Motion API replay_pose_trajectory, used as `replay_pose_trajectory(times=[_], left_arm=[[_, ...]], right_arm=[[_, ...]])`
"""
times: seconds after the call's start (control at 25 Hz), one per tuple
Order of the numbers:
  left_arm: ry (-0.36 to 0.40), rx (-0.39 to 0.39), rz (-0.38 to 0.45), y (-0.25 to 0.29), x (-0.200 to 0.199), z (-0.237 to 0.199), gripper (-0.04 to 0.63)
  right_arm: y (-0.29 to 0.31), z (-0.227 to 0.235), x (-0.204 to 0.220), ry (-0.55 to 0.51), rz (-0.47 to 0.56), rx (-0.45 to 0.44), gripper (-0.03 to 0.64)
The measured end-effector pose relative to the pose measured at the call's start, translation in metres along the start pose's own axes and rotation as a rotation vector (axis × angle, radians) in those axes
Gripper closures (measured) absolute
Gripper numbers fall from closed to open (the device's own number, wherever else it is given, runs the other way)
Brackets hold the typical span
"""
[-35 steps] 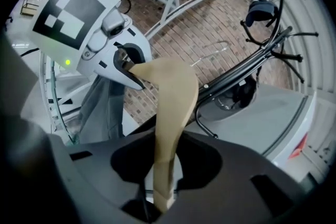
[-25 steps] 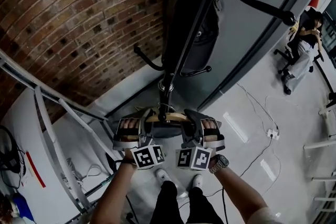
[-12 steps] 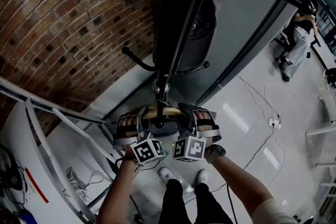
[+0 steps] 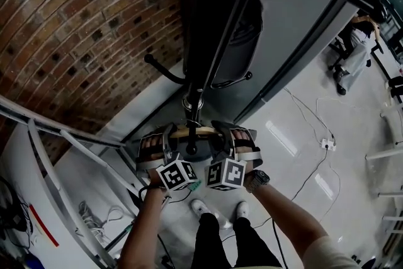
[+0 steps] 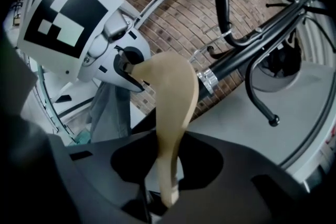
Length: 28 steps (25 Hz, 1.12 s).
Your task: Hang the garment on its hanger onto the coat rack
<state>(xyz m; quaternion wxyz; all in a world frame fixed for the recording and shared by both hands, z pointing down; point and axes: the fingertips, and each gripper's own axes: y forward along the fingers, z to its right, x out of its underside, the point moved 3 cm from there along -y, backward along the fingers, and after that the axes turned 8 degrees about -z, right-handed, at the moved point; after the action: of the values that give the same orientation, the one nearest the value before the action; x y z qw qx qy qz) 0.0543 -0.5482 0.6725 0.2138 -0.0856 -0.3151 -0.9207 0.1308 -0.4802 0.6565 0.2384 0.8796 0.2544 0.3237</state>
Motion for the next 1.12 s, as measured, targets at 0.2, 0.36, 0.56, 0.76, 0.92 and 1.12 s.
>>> replay_pose_trajectory(times=[0.2, 0.36, 0.56, 0.76, 0.92, 1.12], left_arm=[[-0.068, 0.023, 0.022, 0.000, -0.003, 0.004, 0.511], [-0.174, 0.009, 0.072, -0.013, -0.003, -0.001, 0.445], [-0.308, -0.023, 0.121, -0.040, 0.001, -0.005, 0.443], [-0.546, -0.030, 0.097, -0.078, 0.021, -0.007, 0.443], [-0.697, -0.069, 0.127, -0.129, 0.023, -0.016, 0.500], [-0.863, -0.078, 0.172, -0.200, 0.005, -0.017, 0.594]], right_arm=[[-0.002, -0.001, 0.001, 0.033, 0.014, -0.029, 0.511], [-0.008, -0.002, 0.001, 0.120, 0.078, -0.081, 0.372], [-0.027, 0.001, 0.009, 0.249, 0.108, -0.112, 0.370], [-0.067, 0.013, 0.018, 0.488, 0.170, -0.122, 0.374], [-0.110, 0.021, 0.019, 0.644, 0.247, -0.145, 0.568], [-0.172, 0.025, 0.017, 0.830, 0.355, -0.301, 0.577]])
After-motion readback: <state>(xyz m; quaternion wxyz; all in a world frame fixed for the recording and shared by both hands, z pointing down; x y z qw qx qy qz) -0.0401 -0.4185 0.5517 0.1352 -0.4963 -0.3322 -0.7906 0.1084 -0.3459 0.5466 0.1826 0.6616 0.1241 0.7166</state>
